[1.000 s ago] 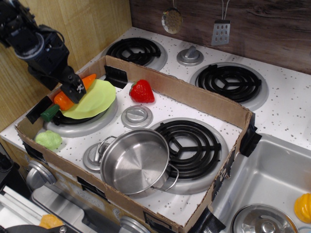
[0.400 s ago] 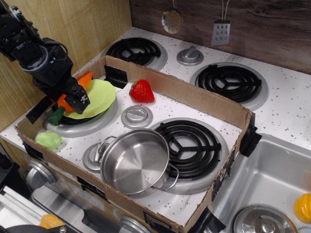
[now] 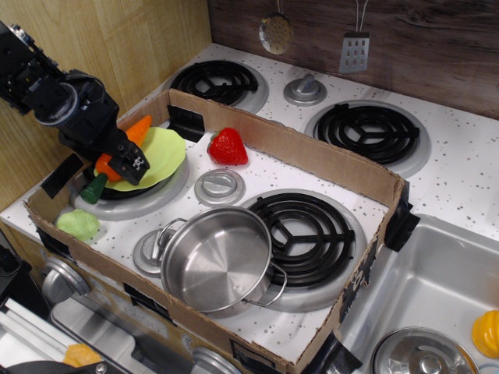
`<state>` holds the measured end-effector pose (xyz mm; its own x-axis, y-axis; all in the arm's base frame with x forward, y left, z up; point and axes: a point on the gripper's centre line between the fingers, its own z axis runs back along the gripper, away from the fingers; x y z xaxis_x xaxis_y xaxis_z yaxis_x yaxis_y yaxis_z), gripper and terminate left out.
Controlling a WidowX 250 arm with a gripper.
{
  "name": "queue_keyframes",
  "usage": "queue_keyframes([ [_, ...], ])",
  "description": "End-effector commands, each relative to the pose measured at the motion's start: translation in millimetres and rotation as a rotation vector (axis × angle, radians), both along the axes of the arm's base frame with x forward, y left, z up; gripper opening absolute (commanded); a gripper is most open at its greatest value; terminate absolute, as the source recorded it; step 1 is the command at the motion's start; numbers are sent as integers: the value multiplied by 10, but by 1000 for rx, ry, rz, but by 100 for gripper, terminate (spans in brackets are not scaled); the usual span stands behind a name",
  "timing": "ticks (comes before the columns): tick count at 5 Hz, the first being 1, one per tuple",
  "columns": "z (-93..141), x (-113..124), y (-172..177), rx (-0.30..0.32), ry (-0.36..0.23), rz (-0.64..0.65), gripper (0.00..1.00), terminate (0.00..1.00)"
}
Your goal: Take carrot off plate
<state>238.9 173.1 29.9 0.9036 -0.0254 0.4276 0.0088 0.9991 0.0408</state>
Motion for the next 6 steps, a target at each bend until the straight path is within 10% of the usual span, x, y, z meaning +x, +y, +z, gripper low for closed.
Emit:
queue_keyframes([
  [1, 12, 68, 185, -13, -21, -25, 100, 0],
  [2, 70, 87, 191, -14, -13, -41, 0, 0],
  [4, 259, 151, 190, 42, -35, -80, 0, 0],
  [6, 671, 345, -131, 65, 117, -40, 0, 0],
])
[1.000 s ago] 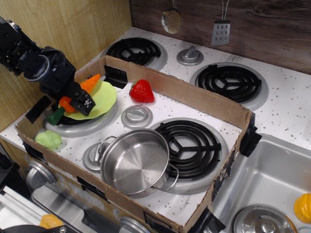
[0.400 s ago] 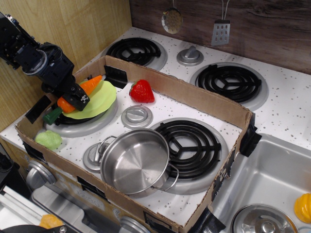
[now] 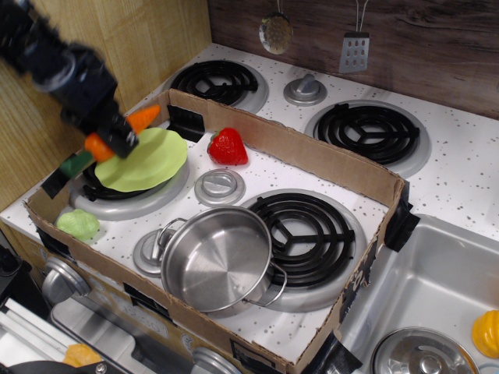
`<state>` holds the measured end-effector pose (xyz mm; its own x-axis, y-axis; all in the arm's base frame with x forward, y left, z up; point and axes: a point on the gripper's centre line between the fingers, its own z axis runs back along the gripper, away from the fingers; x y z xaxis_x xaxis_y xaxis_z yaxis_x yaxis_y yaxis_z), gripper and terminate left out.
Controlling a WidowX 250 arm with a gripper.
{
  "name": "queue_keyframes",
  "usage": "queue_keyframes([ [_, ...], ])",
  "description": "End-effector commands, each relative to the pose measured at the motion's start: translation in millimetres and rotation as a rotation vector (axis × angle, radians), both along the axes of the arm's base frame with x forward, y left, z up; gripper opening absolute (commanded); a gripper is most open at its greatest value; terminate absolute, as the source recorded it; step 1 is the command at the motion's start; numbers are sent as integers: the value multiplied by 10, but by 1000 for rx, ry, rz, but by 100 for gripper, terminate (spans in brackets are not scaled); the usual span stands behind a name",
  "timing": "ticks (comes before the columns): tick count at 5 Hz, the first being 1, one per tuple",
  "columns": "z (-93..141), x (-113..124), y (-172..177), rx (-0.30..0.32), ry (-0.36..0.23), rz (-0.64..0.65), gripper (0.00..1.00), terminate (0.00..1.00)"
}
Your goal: Take carrot off plate
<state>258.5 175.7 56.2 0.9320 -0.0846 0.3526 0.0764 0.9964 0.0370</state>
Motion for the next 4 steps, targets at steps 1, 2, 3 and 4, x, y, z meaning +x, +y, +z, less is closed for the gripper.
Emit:
queue_keyframes([
  [1, 486, 232, -503, 11, 100, 116, 0, 0],
  [2, 476, 311, -952, -74, 130, 208, 0, 0],
  [3, 523, 307, -1290, -105, 150, 261, 0, 0],
  [4, 578, 286, -1656, -149, 146, 361, 0, 0],
])
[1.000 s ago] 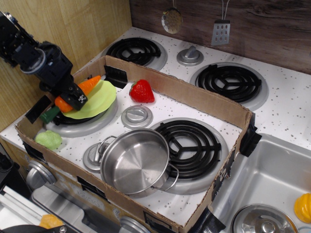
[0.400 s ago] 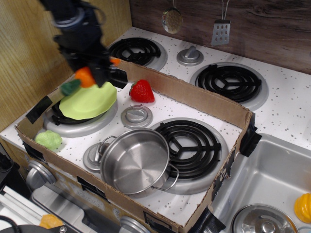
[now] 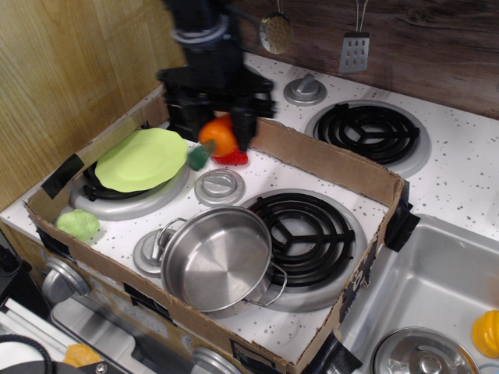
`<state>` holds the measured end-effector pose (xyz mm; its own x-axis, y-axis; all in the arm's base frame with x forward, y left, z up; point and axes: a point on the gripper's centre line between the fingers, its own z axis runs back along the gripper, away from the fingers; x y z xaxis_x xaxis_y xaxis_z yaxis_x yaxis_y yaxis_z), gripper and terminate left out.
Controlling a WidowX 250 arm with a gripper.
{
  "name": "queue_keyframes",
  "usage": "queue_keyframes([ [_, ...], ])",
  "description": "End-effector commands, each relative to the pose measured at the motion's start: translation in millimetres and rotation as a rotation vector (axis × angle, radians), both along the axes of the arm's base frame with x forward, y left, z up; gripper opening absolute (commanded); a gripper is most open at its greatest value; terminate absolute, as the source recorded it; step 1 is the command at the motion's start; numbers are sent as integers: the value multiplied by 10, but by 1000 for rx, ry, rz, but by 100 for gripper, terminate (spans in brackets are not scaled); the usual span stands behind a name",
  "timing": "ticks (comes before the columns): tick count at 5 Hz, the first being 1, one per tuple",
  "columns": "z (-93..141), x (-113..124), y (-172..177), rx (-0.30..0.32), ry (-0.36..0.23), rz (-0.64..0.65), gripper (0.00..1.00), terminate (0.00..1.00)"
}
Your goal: Take carrot off plate
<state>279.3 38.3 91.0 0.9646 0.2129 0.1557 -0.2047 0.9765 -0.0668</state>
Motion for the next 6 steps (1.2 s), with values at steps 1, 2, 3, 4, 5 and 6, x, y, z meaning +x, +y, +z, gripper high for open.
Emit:
queue_keyframes([
  [1, 187, -57, -544, -49, -58, 160, 0, 0],
  [2, -5, -279, -664, -18, -152, 208, 0, 0],
  [3, -85, -346, -666, -37, -171, 205, 0, 0],
  [4, -138, -354, -724, -46, -183, 197, 0, 0],
  [5, -145, -330, -832, -52, -193, 182, 0, 0],
  [6, -137, -308, -964, -73, -191, 189, 0, 0],
])
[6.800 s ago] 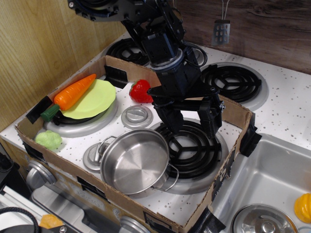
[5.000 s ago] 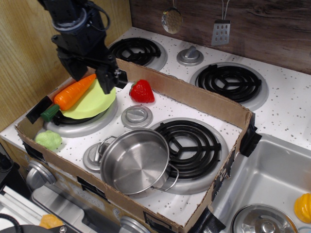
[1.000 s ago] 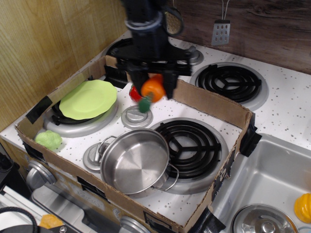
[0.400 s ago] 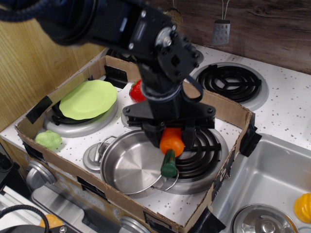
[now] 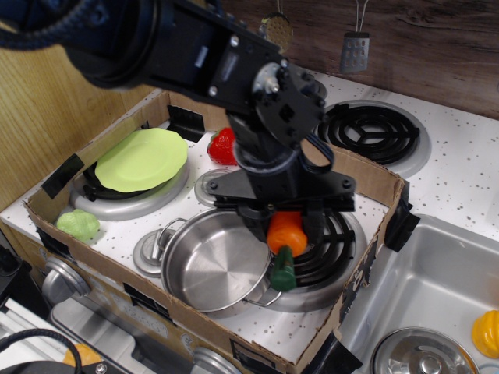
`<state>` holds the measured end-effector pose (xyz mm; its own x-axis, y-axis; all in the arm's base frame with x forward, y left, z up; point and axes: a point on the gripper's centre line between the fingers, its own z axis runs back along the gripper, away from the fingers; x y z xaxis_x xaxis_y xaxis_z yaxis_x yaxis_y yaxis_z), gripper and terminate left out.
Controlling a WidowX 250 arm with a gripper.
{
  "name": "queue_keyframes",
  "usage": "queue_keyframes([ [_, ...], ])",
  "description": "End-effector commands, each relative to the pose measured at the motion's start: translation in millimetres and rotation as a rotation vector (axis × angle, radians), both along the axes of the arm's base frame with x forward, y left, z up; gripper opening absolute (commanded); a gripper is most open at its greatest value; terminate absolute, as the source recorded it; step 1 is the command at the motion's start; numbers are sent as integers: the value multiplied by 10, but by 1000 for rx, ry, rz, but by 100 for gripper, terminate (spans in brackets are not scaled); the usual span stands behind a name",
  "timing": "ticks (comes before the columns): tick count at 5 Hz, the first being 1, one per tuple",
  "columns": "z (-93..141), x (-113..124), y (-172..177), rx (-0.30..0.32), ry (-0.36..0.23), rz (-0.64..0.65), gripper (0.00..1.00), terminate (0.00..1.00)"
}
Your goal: Take carrot off plate
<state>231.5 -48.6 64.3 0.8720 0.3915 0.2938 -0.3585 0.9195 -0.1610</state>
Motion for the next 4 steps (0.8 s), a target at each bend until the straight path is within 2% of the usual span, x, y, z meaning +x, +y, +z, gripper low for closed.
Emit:
queue_keyframes([
  [1, 61, 125, -188, -27, -52, 32, 0, 0],
  [3, -142, 60, -220, -53, -124, 39, 0, 0],
  [4, -143, 83, -194, -58, -110, 15, 100, 100],
])
